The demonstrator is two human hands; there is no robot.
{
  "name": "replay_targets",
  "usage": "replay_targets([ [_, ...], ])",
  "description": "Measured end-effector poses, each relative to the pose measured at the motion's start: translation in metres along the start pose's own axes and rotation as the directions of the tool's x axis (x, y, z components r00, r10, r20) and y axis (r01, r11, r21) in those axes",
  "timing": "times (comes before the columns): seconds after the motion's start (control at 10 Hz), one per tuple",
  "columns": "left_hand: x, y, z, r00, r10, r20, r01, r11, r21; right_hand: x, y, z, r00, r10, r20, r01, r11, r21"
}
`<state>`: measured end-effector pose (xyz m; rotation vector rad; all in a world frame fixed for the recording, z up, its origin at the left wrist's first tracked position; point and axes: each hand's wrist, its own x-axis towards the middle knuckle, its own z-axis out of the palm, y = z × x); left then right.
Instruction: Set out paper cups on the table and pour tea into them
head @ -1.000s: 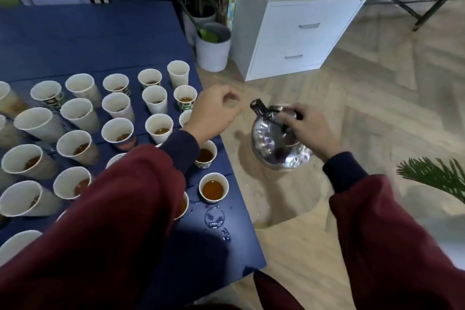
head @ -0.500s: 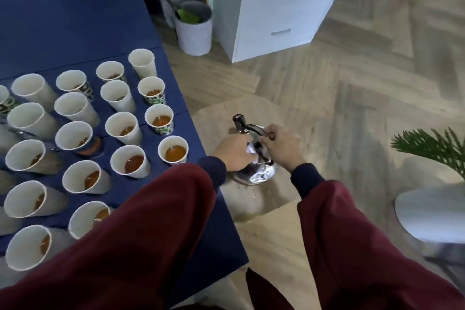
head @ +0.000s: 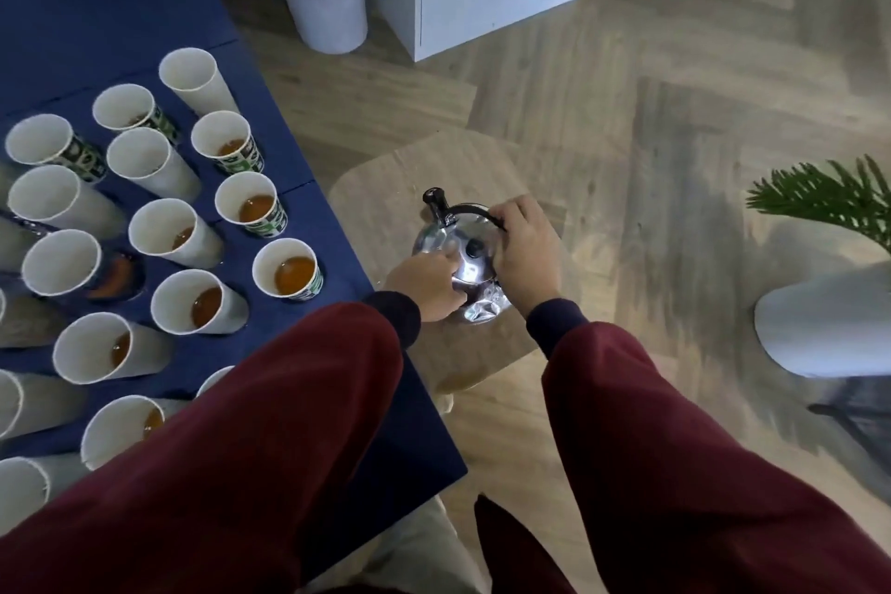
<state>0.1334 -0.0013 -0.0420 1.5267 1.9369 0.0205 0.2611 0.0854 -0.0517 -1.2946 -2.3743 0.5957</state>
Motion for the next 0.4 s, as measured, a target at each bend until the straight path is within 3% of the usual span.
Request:
replay_targets([
  [0.1, 0.001, -0.005, 0.001, 0.999, -0.007, 0.05, 0.007, 1.0, -0.004, -0.007, 0.024, 0.01, 0.987, 0.038, 0.156, -0.003, 0.976, -0.217],
  [0.2, -0.001, -0.002, -0.002, 0.997, -0.04, 0.066, 0.042, 0.999, -0.027, -0.006, 0.033, 0.006, 0.928, 0.082, 0.365, 0.035, 0.952, -0.305],
  [0.4, -0.027, 0.003, -0.043, 0.991, -0.102, -0.09, 0.083, 0.978, -0.194, 0.023, -0.011, -0.019, 0.93, 0.001, 0.368, 0.118, 0.946, -0.301],
])
